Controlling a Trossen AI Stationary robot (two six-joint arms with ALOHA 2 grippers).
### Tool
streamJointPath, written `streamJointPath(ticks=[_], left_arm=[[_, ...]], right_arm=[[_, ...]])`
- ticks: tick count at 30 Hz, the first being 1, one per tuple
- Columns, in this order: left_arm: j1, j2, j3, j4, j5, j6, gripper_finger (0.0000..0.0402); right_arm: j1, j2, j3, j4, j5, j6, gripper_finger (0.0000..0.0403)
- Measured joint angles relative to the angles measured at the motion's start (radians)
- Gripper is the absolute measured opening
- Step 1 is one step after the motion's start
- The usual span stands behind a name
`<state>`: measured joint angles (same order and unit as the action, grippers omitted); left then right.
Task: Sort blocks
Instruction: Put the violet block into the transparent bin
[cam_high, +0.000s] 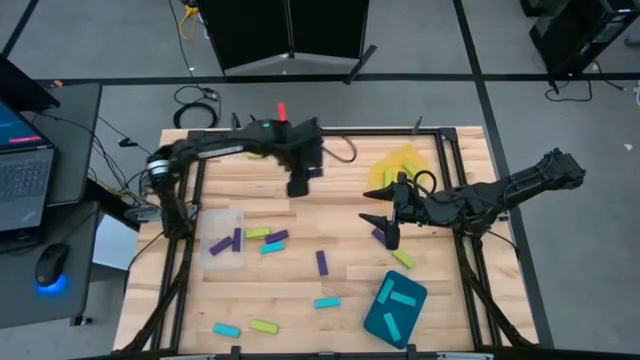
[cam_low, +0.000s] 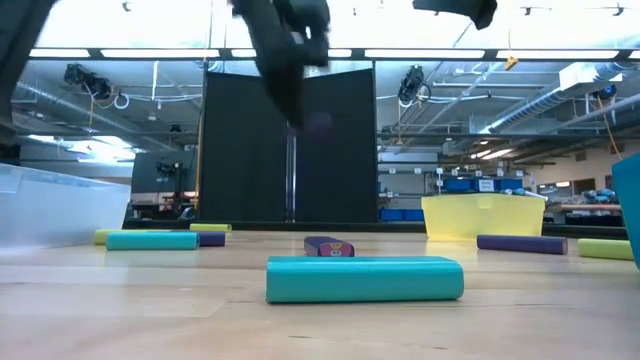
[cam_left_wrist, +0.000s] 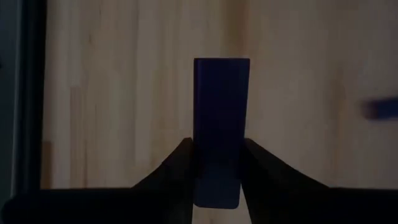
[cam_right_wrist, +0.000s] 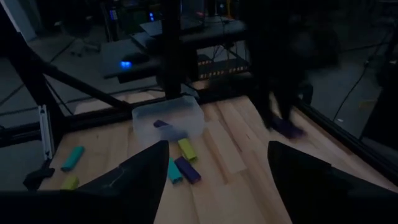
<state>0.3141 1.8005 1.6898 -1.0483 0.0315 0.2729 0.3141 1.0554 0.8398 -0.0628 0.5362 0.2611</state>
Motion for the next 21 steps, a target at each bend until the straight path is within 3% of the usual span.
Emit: streamJointPath(ticks=[4,10,15,21], left_arm=[[-0.107,-0.124,-0.024,-0.159,-0.114,-0.123,0.01],[-0.298,-0.346,-0.197,-0.362,-0.149,-0.392,0.01],[-0.437,-0.541,-0.428,-0.36,-0.144,-0.719,0.01],[-0.541,-0.677,-0.68,-0.28,-0.137,-1.027,0.01]], right_arm=[[0.008,0.0,0.0,-0.028,-0.002,0.008,0.0282],[0.012,0.003,0.0,-0.061,-0.004,0.038,0.028],[0.012,0.022,0.0,-0.053,-0.005,0.043,0.028],[-0.013,0.096,0.0,0.036,-0.006,0.05,0.0272]])
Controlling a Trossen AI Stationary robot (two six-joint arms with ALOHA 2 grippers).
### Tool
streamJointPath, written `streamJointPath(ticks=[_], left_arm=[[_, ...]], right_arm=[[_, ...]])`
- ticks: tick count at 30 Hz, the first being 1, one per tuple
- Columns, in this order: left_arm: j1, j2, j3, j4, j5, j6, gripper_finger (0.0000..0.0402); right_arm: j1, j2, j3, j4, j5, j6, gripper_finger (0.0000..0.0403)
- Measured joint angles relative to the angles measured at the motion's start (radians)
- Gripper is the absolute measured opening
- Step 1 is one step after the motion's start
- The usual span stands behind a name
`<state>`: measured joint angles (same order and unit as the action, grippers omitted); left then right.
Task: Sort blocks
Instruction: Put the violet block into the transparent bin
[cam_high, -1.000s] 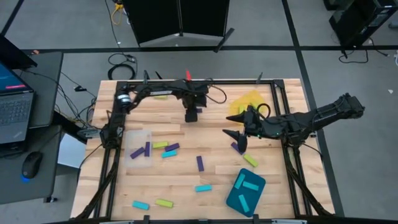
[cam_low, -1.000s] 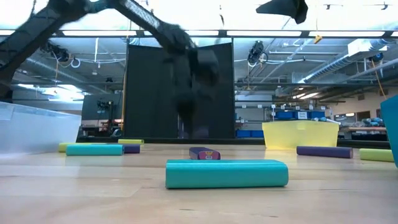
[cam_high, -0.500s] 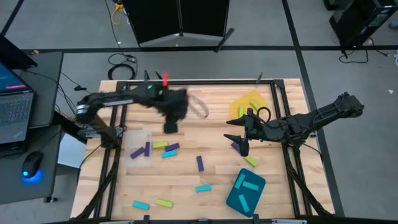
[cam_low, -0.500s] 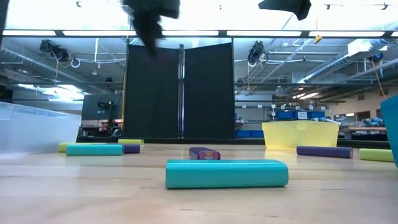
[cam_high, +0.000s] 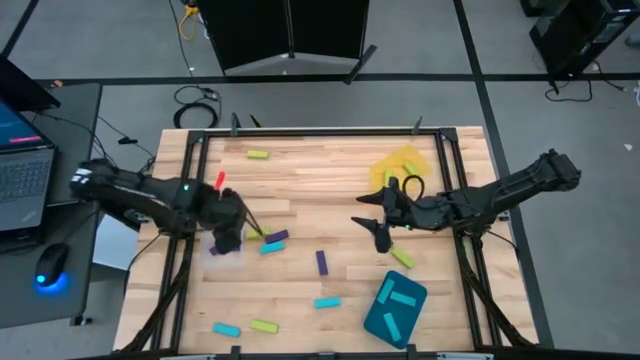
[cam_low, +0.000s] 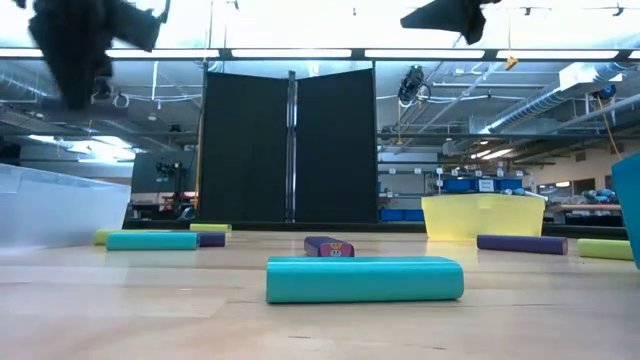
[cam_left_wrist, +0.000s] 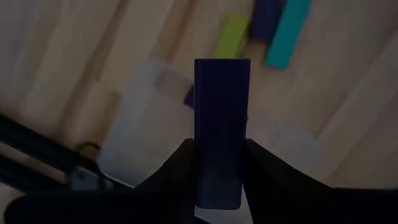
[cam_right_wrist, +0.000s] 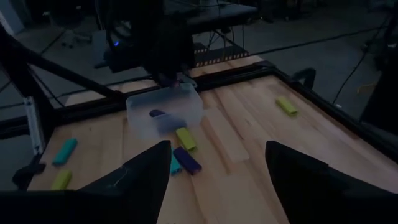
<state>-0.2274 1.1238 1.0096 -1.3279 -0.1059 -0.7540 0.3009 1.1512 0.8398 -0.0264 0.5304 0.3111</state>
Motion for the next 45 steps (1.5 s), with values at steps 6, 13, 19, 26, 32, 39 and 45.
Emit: streamJointPath(ticks=[6,13,19,26,32,39,45], left_arm=[[-0.024,-0.02,-0.198,0.085,0.082,-0.12,0.01],[-0.024,-0.018,-0.317,0.162,0.12,-0.152,0.0143],[-0.024,-0.019,-0.249,0.189,0.068,-0.1,0.0258],[-0.024,-0.02,-0.128,0.316,-0.08,-0.003,0.0295],[-0.049,-0.035,-0.075,0.479,-0.178,0.13,0.0297],[-0.104,-0.112,-0.074,0.575,-0.268,0.201,0.0288],[-0.172,-0.219,-0.081,0.575,-0.372,0.199,0.0277]], right_arm=[[-0.022,0.11,0.0,0.064,-0.035,0.053,0.0262],[-0.053,0.217,0.015,0.047,-0.096,0.141,0.0261],[-0.056,0.323,0.112,-0.027,-0.173,0.135,0.0261],[-0.057,0.521,0.289,-0.256,-0.188,0.318,0.0261],[-0.02,0.696,0.441,-0.449,-0.135,0.522,0.0261],[0.026,0.838,0.559,-0.482,-0.122,0.67,0.0261],[0.041,0.952,0.657,-0.6,-0.117,0.762,0.0261]])
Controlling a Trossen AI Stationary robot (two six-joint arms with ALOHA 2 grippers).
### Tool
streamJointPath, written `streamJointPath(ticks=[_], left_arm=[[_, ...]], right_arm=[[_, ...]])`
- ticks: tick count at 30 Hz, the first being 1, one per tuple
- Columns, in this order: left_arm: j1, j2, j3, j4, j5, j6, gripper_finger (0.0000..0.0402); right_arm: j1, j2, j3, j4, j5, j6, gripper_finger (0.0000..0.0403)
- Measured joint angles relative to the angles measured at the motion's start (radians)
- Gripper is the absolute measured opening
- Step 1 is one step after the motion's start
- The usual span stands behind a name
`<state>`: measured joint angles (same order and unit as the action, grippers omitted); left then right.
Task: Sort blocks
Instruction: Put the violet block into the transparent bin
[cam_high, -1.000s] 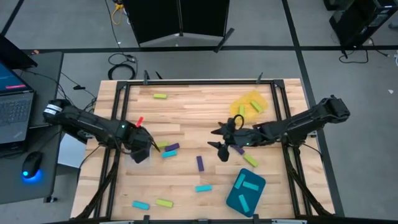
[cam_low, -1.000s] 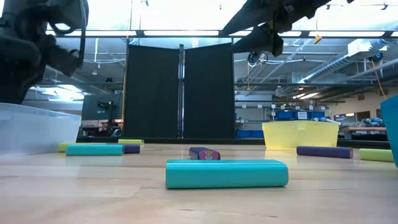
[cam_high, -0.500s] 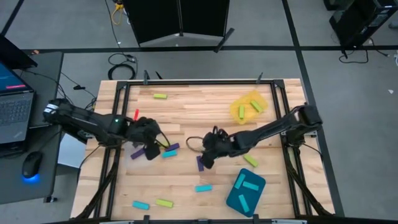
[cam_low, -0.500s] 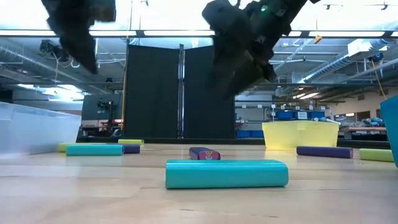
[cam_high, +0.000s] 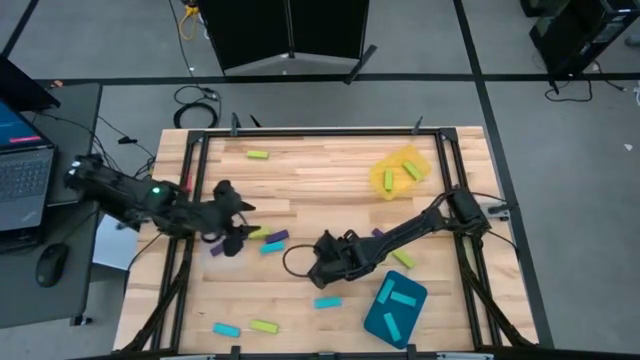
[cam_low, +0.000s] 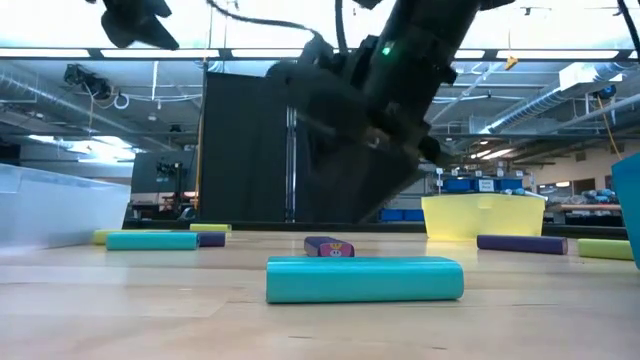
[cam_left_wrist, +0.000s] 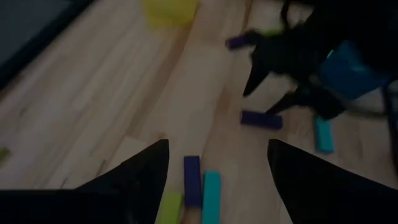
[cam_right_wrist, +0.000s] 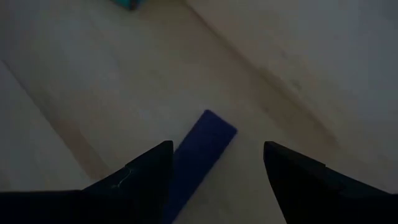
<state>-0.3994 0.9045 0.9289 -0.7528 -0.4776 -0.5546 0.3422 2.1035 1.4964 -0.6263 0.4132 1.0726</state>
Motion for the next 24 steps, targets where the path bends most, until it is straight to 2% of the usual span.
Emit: streamJointPath(ticks=[8,14,17,23,24], left_arm=[[-0.085,-0.121,0.0,0.002,-0.116,-0.006,0.0273],[-0.112,-0.143,-0.001,0.0,-0.158,-0.022,0.0273],[-0.117,-0.143,-0.002,0.001,-0.158,-0.025,0.0273],[-0.121,-0.143,-0.002,0.035,-0.157,-0.027,0.0273],[-0.121,-0.143,-0.002,0.046,-0.156,-0.026,0.0273]], right_arm=[[0.004,0.1,0.081,-0.026,-0.035,0.031,0.0261],[0.001,0.126,0.089,-0.031,-0.048,0.044,0.0253],[0.001,0.127,0.089,-0.033,-0.052,0.044,0.0227],[0.001,0.129,0.088,-0.027,-0.059,0.033,0.0116],[0.001,0.128,0.089,-0.027,-0.058,0.029,0.0113]])
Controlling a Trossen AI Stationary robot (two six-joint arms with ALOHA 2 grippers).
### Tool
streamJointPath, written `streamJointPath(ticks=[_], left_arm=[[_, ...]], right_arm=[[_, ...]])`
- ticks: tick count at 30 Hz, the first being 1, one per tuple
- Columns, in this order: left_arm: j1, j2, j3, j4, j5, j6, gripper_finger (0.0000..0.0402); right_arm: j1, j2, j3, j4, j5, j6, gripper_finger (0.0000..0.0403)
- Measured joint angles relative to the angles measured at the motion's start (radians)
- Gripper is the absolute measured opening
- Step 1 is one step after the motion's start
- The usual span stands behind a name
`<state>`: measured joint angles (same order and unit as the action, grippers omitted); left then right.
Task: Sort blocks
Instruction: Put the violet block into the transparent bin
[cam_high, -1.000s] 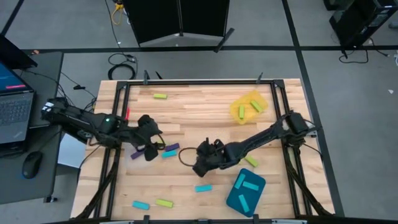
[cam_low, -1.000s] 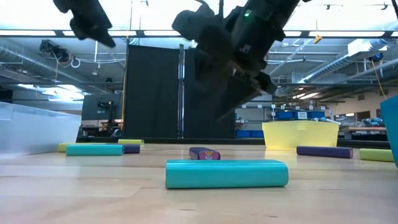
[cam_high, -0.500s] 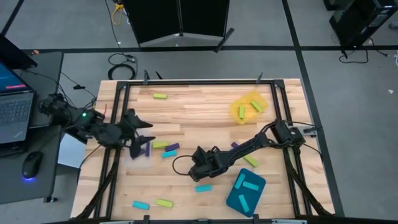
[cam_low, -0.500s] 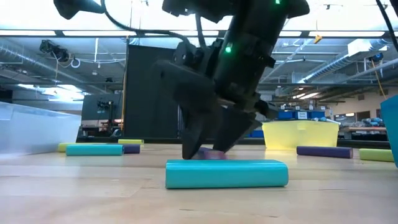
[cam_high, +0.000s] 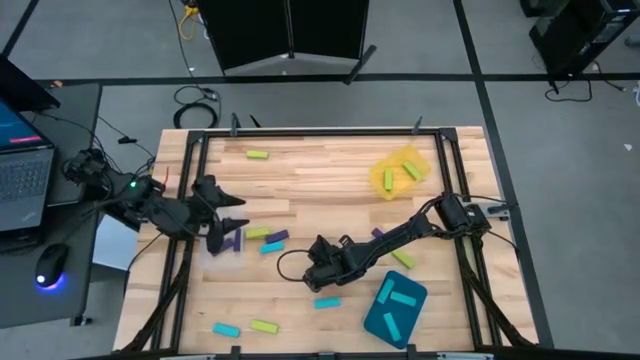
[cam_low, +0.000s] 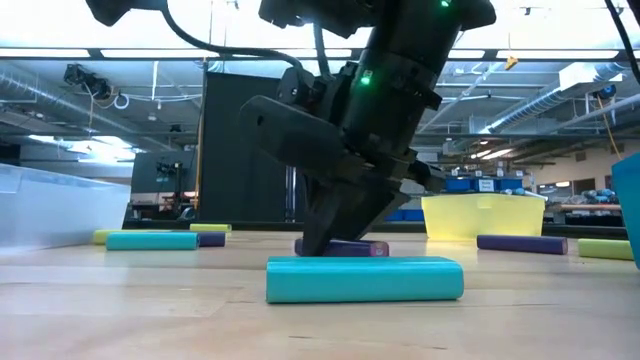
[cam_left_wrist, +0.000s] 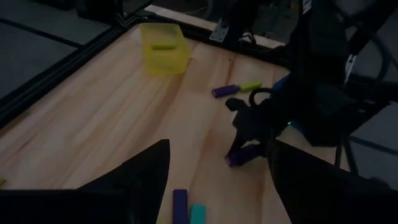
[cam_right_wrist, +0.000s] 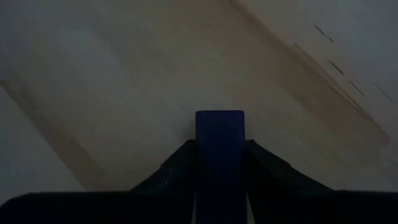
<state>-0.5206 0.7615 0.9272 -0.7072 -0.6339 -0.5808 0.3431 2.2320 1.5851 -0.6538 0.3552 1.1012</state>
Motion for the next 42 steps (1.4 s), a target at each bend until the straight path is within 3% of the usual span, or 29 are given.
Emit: streamJointPath(ticks=[6,10,17,27,33,37,42], left_arm=[[-0.026,-0.003,0.0,0.015,0.014,0.002,0.0273],[-0.055,-0.004,0.0,0.013,0.008,0.003,0.0273],[-0.103,-0.013,0.0,0.029,-0.022,-0.001,0.0273],[-0.138,-0.034,0.0,0.227,-0.029,0.142,0.0273],[-0.141,-0.044,0.0,0.298,-0.035,0.207,0.0273],[-0.141,-0.056,0.0,0.329,-0.039,0.237,0.0273],[-0.141,-0.057,0.0,0.325,-0.054,0.237,0.0273]], right_arm=[[0.0,-0.029,-0.008,0.06,0.053,-0.104,0.0115],[-0.014,-0.066,-0.005,0.34,0.061,-0.309,0.0115],[-0.088,-0.039,-0.003,0.902,-0.076,-0.586,0.0115],[-0.194,-0.011,0.003,1.335,-0.145,-0.745,0.0115],[-0.222,0.119,0.117,1.353,-0.196,-0.757,0.0115],[-0.23,0.235,0.294,1.346,-0.234,-0.764,0.0115],[-0.234,0.388,0.527,1.186,-0.255,-0.771,0.0115]])
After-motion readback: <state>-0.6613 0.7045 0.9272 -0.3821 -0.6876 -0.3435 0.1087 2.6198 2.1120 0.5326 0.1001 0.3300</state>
